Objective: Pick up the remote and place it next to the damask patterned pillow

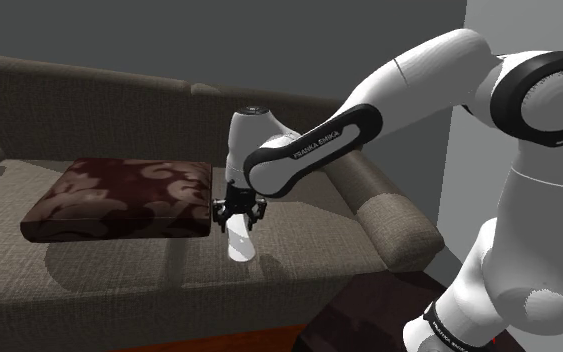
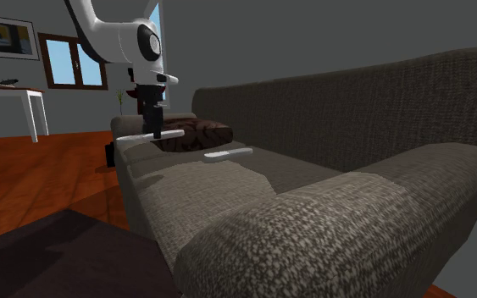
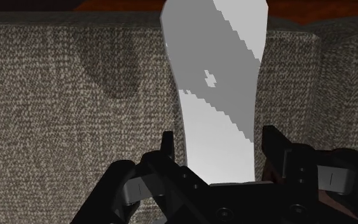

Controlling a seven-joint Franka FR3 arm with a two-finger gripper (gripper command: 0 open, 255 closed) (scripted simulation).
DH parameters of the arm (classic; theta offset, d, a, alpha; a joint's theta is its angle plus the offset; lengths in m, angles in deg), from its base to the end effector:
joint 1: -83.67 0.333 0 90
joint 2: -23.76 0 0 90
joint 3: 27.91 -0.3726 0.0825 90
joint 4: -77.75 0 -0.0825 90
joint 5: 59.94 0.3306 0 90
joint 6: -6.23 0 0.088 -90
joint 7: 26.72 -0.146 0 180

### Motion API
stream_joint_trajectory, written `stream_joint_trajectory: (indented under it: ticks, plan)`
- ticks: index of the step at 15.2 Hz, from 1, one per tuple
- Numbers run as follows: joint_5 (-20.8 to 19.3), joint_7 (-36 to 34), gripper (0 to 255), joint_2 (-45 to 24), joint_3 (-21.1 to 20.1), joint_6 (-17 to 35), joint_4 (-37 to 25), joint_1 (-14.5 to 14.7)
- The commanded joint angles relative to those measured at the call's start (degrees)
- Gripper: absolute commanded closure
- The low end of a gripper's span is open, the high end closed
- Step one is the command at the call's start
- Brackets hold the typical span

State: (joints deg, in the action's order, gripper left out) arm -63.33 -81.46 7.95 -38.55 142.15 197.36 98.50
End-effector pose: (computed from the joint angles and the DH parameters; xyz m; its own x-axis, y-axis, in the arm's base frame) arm 0.5094 0.2350 0.3487 0.8889 -0.4581 0.0014 -0.4580 -0.8888 -0.0168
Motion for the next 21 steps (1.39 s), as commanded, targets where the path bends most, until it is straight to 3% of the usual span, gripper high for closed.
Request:
stream_joint_trajectory:
  ticks: [1,14,21]
  plan:
    - [-0.3,-0.2,255,-1.1,0.1,1.3,0.2,0.1]
    - [-2.4,-1.6,255,-8.5,1.3,9.3,0.9,0.9]
    - [-2.4,-1.6,255,-8.5,1.3,9.3,0.9,0.9]
